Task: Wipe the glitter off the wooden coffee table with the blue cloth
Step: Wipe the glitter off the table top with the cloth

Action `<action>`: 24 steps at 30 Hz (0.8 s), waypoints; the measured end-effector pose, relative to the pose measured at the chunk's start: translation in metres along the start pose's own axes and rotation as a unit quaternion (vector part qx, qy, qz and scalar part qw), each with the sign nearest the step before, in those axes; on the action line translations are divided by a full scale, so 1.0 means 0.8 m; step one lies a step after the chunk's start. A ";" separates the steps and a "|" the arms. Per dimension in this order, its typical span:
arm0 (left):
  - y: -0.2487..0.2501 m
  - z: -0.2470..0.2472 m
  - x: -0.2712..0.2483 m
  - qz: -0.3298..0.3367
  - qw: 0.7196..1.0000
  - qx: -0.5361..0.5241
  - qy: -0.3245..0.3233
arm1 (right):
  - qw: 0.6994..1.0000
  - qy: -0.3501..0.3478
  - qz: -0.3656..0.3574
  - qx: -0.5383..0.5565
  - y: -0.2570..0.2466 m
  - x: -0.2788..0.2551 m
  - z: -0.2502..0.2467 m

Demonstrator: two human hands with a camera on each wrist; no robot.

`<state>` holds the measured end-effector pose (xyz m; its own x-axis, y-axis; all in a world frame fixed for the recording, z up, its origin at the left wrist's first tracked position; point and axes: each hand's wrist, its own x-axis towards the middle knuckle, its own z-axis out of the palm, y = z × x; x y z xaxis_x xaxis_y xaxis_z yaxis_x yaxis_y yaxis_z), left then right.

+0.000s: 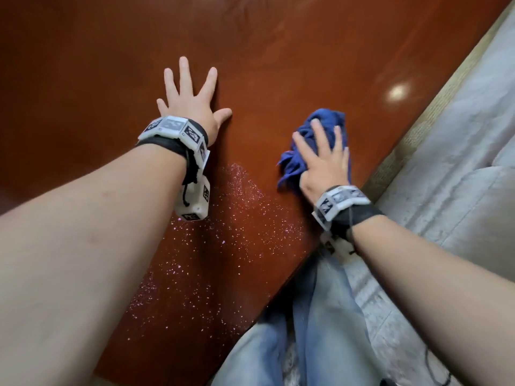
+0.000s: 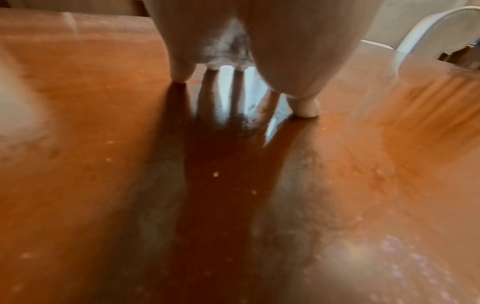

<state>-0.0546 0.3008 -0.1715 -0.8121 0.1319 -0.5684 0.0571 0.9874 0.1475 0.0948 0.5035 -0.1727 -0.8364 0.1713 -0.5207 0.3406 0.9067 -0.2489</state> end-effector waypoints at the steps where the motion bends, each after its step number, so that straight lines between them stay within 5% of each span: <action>1: -0.005 -0.001 0.000 0.000 1.000 0.000 -0.001 | 1.000 0.012 0.025 0.008 0.008 0.009 -0.008; 7: -0.042 -0.007 -0.003 -0.021 1.000 -0.006 0.000 | 0.987 0.077 0.135 0.046 -0.057 0.071 -0.016; 12: -0.049 -0.006 -0.004 -0.028 1.000 -0.011 0.001 | 0.999 0.046 0.004 -0.001 -0.133 0.047 0.023; 16: -0.046 -0.012 -0.007 -0.036 0.999 -0.014 -0.009 | 0.997 -0.040 -0.063 -0.027 -0.089 -0.007 0.032; 20: -0.042 -0.011 -0.006 -0.035 0.999 -0.019 -0.011 | 0.999 0.003 0.028 -0.019 -0.030 0.026 -0.010; 24: -0.045 -0.007 -0.005 -0.030 0.999 -0.012 -0.003 | 0.990 0.066 0.125 0.013 -0.081 0.084 -0.021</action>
<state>-0.0566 0.2645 -0.1697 -0.8105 0.0725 -0.5812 -0.0059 0.9913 0.1318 0.0095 0.4628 -0.1773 -0.7729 0.4394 -0.4577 0.5533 0.8199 -0.1472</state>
